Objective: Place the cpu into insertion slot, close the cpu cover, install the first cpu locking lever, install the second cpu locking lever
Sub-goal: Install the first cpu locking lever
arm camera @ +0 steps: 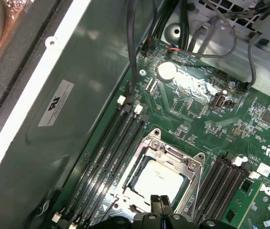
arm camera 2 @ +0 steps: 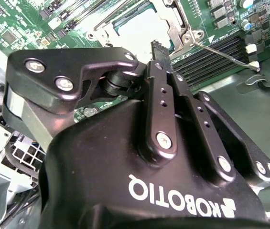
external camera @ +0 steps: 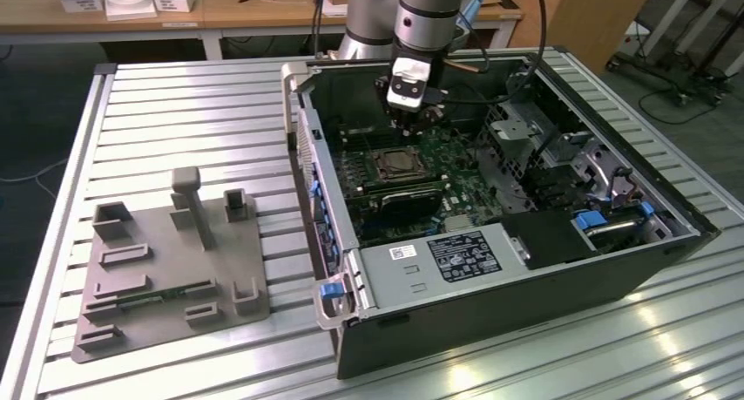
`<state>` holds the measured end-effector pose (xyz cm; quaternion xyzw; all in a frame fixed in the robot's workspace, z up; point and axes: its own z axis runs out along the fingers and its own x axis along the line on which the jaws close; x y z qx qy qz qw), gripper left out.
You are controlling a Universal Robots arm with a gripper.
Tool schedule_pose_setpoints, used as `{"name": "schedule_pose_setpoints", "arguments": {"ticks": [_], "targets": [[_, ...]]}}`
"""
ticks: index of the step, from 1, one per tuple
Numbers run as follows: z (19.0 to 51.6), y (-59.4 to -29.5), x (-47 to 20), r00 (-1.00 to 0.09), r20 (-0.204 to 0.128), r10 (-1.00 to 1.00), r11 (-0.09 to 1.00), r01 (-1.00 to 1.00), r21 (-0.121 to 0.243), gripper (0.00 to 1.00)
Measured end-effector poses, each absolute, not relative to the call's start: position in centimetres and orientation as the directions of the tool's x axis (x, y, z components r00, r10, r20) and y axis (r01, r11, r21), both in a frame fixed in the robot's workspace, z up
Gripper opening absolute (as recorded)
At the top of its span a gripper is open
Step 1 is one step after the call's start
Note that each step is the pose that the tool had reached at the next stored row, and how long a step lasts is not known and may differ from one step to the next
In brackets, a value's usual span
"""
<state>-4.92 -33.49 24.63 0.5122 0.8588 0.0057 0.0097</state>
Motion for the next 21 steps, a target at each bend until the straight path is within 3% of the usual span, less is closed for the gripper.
{"name": "schedule_pose_setpoints", "arguments": {"ticks": [21], "targets": [[26.0, -33.4, -5.0, -0.565, -0.011, 0.825, 0.565, 0.825, 0.02, 0.1]]}}
